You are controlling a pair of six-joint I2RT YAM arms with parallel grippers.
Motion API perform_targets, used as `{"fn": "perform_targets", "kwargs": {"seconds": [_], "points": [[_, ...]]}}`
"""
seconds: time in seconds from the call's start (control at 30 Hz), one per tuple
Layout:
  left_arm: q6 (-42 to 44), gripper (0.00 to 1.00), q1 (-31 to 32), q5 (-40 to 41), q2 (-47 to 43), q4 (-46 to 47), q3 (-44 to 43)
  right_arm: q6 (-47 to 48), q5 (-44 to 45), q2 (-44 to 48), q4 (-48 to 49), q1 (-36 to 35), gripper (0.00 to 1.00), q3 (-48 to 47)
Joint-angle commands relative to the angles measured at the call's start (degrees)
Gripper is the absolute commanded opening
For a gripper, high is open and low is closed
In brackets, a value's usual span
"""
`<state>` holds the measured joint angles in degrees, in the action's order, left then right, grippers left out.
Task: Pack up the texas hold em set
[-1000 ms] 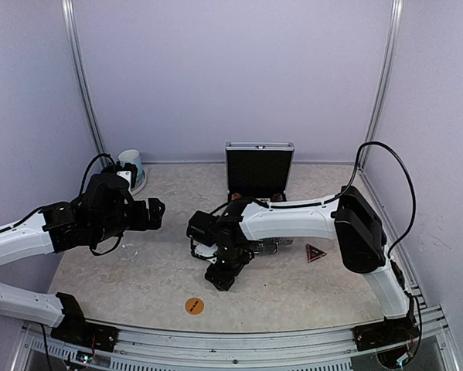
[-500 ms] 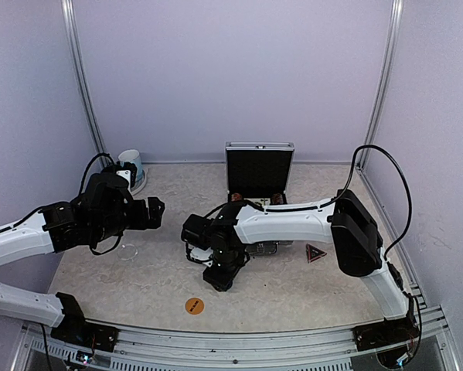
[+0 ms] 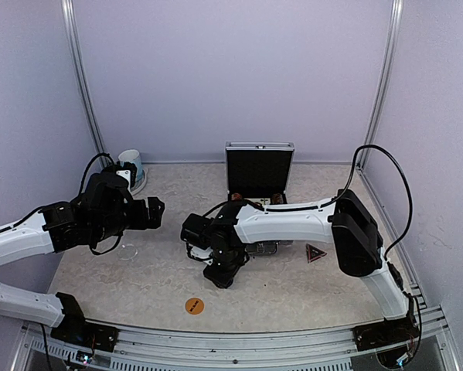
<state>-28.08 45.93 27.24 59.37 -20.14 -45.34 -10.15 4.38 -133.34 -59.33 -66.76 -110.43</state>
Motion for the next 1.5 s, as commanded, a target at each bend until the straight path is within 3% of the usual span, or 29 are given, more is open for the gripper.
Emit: {"fn": "perform_targets", "kwargs": {"seconds": [0.0,0.43,0.8,1.1,1.47], "points": [[0.4,0.99,-0.4,-0.3,-0.5,0.7,-0.1,-1.3,2.2,3.8,1.3,1.9,0.47,-0.5],[0.4,0.99,-0.4,-1.1,0.3,1.9,0.3,-1.9,5.0,8.9,3.4,7.3,0.47,0.9],[0.2,0.99,-0.4,-1.5,0.3,2.0,0.4,-1.5,6.3,11.3,4.4,16.0,0.47,1.1],[-0.4,0.99,-0.4,-2.3,-0.1,1.9,0.9,-0.6,4.9,7.8,6.4,21.4,0.48,-0.8],[-1.8,0.99,-0.2,-3.7,-0.9,2.3,2.2,-0.1,2.2,3.4,8.6,22.5,0.48,-1.5]]}}
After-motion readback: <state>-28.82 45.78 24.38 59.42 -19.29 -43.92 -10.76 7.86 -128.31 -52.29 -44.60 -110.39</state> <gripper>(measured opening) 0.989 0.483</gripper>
